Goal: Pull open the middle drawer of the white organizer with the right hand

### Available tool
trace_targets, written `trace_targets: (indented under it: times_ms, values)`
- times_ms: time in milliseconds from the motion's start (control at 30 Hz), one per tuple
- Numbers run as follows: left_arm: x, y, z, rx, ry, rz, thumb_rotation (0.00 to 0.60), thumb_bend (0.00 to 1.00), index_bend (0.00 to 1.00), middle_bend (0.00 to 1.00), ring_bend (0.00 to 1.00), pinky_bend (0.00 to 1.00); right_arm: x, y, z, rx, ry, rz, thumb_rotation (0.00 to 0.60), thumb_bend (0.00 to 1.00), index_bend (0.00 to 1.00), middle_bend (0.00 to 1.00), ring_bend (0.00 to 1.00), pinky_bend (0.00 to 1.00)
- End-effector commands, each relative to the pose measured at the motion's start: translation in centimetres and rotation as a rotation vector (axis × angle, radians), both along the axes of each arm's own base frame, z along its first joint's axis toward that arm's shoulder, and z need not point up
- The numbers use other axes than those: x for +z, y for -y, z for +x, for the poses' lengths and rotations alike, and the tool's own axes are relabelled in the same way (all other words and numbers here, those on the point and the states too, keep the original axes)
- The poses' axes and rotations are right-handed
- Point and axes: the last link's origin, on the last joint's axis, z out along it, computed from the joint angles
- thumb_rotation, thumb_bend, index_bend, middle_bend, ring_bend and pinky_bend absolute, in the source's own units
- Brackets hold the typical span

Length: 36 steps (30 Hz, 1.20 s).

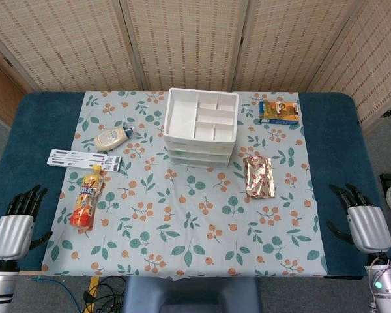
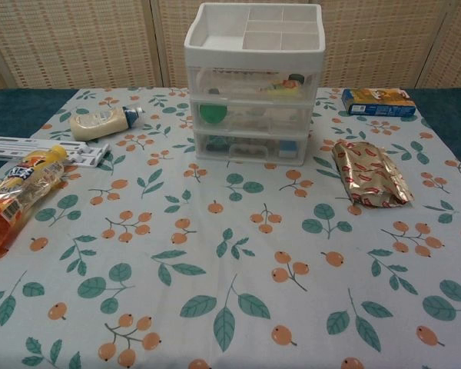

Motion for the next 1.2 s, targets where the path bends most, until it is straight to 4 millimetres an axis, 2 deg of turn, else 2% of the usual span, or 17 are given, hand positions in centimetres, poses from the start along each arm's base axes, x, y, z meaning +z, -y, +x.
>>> trace_targets:
  times_ms: [33,533,667,733,933,1067,1200]
  values:
    - [0.0,0.0,-0.1,0.001,-0.001,-0.001,0.6,0.14,0.08,0.07,0.1,0.11,-0.1,0.1,0.0,0.001,0.002,0.001,0.6,0.28,0.12,0.24,0.16,0.28]
    - [0.0,0.1,-0.5,0.013,0.004,-0.003,0.6,0.14,0.08,0.07,0.1,0.11,-0.5,0.5,0.5,0.028,0.034,0.024,0.6,0.28,0.12,0.24,0.17,0.29]
    - [0.1,0.2,-0.4,0.008,0.009,-0.001,0.6,0.14,0.08,0.07,0.1,0.11,-1.5,1.4,1.7,0.07,0.055,0.091,0.6,0.28,0.12,0.31,0.19,0.3]
    - [0.1,0.3,-0.4,0.007,0.013,0.0,0.6,0.14,0.08,0.07,0.1,0.11,-2.1,1.9,2.4,0.092,0.069,0.128,0.6,0.28,0.12,0.37,0.22,0.33]
    - [0.5,0.8,-0.9,0.026,0.012,0.006,0.6,0.14,0.08,0.07,0.1,0.11,-4.5,3.8,4.5,0.132,0.131,0.228,0.6,0.28,0.12,0.42,0.29,0.4]
    - [0.6,0.9,-1.2,0.034,0.011,0.004,0.6,0.14,0.08,0.07,0.1,0.11,-6.3,5.4,5.6,0.129,0.241,0.288,0.6,0.29,0.12,0.47,0.37,0.47]
    - [0.7,1.0,-1.4,0.041,0.013,0.001,0.6,0.14,0.08,0.07,0.1,0.11,-8.1,7.0,6.8,0.108,0.363,0.363,0.6,0.29,0.12,0.55,0.51,0.58]
